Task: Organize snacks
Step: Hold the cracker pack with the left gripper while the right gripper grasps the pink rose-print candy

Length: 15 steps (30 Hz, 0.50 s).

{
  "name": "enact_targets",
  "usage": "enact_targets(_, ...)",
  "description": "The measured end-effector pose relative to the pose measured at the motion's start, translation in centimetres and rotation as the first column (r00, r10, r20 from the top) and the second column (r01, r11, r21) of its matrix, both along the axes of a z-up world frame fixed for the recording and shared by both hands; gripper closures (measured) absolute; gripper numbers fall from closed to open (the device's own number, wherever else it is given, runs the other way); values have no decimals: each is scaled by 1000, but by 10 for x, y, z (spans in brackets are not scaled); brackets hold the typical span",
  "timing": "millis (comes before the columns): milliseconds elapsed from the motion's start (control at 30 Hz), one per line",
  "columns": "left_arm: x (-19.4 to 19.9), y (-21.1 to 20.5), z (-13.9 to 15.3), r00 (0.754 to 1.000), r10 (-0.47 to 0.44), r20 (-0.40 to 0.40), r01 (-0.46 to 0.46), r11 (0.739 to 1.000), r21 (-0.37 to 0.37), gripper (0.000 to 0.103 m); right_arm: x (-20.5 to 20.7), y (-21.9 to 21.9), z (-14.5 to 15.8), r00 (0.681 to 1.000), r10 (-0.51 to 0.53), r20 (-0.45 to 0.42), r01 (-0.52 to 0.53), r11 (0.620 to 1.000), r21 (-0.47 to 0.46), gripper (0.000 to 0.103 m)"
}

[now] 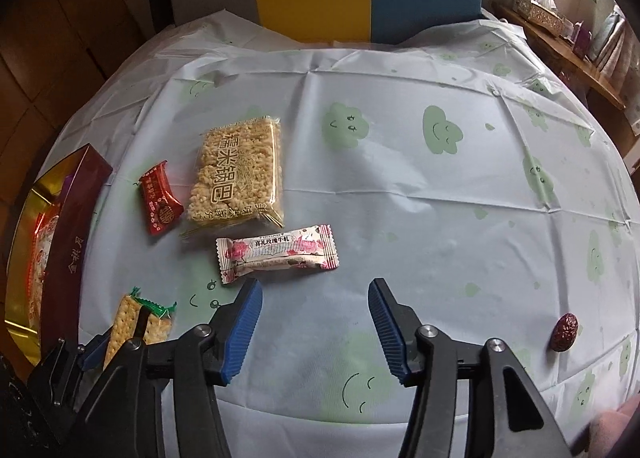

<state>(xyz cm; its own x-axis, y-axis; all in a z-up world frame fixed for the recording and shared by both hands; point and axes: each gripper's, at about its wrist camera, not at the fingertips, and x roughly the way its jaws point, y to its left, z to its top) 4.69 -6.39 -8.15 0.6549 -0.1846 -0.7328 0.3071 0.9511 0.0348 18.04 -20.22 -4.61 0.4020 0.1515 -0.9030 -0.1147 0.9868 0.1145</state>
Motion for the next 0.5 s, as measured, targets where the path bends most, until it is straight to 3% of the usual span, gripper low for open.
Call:
enact_targets(100,0,0,0,1000,5,0,-5,1000,-9,49,1,-6,-9,997,-22,-69,27,997,76,47)
enact_targets(200,-1,2,-1,1000,5,0,-5,1000,-14,49,4,-10,-16,989,-24,-144,60,965,254,47)
enact_targets(333,-1,3,0,1000,6,-3,-6,1000,-17,49,20,-5,-19,985,-69,-157,110,957,270,47)
enact_targets(500,0,4,0,1000,6,-4,-6,1000,-20,49,46,0,-29,965,-190,-181,229,948,223,47)
